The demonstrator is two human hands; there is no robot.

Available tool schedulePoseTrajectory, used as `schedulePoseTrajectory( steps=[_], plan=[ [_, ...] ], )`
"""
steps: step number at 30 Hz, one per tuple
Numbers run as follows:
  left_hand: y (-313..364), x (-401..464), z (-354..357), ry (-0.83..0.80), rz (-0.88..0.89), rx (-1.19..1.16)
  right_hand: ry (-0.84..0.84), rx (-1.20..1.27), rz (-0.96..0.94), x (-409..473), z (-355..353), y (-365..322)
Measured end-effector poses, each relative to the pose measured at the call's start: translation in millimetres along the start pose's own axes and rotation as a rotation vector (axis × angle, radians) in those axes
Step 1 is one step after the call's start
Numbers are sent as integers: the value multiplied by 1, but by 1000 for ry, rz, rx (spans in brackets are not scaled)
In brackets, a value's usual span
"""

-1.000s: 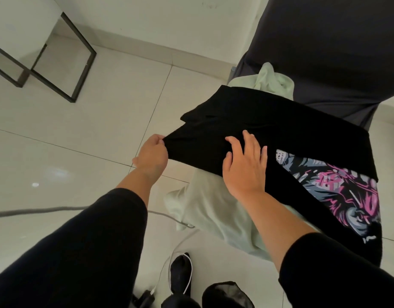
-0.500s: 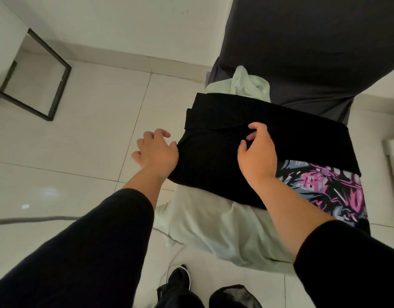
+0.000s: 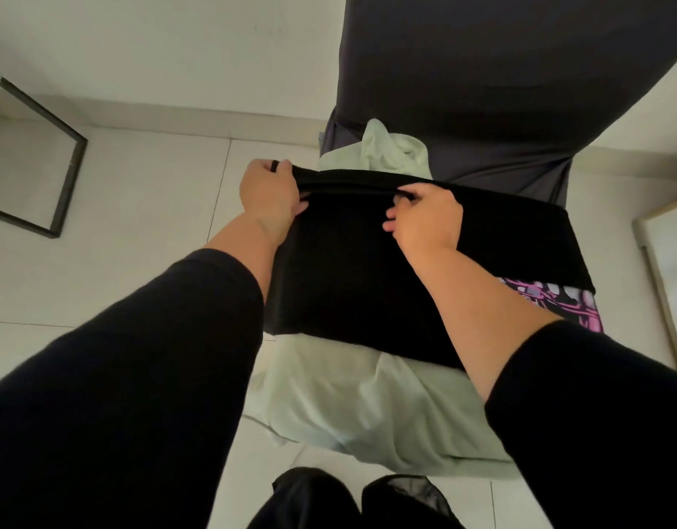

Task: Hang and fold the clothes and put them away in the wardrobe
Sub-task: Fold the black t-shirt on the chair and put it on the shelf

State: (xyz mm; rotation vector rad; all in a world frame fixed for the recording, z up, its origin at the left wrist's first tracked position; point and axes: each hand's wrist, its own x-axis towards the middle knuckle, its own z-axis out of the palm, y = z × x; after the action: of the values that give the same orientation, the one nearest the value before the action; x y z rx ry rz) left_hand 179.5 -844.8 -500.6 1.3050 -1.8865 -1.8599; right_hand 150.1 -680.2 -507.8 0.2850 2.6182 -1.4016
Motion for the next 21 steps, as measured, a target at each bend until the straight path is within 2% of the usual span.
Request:
schedulePoseTrajectory(
  steps=[3,7,11,13,18,21],
  plan=[
    [-1,-12,-4,0,23,-54,24,-8,-91,-5,1,-3],
    [-26,-42,-22,40,-66,-115,-71,-104,-184,-36,-11,13],
    [-46,-67,-43,75,-108,-69,-55,-171,-336,-71,-23,25],
    [-53,-77,-50,115,-64,97,-74,-251,-404,-85,-29,32],
    [-61,-104,-50,122,-35,720,-132,-515,-446,-107,-51,63],
    [-64,-125,-27,123,195,854,-44,-613,-511,-117,-77,88]
  ],
)
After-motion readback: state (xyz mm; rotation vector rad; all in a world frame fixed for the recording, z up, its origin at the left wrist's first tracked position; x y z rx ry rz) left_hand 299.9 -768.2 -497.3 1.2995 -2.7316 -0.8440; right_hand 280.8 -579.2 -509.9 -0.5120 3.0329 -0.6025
